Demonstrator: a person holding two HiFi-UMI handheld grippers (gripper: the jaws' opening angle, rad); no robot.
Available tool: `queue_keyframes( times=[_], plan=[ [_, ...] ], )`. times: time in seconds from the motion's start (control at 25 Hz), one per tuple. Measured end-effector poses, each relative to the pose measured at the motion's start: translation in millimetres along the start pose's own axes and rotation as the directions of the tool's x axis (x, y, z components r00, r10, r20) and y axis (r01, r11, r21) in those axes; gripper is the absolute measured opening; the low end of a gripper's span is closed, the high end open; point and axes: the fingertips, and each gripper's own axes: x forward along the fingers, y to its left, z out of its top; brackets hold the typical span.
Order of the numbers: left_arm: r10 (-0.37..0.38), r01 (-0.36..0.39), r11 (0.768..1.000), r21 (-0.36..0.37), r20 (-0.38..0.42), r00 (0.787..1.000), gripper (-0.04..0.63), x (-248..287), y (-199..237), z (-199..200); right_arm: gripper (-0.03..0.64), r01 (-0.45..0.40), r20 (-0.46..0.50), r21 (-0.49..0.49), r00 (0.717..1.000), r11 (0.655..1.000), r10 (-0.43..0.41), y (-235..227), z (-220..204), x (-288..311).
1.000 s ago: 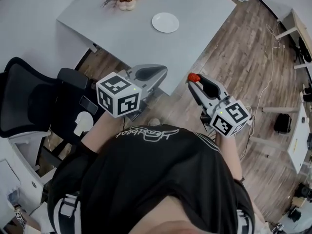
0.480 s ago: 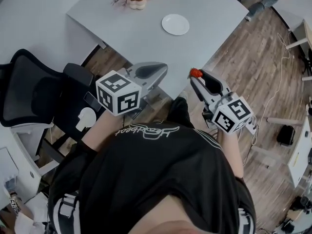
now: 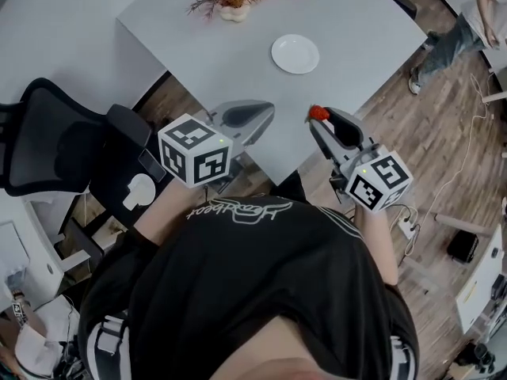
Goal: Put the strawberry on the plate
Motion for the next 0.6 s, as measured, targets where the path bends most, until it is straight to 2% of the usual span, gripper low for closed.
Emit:
queue_keyframes(
  times=[0.28, 0.6],
  plan=[
    [0.046, -0.045, 0.998, -0.034, 0.007, 0.999, 0.006, 43, 35, 22, 0.127, -0.047, -0.030, -0.002, 0.998, 0.999, 0.047, -54, 15, 28],
    [0.090, -0.090, 0.993, -0.073, -0.004, 0.996, 0.006, 74, 70, 29, 0.127, -0.097, -0.056, -0.005, 0.994, 0.995, 0.096, -95, 22, 61]
  ],
)
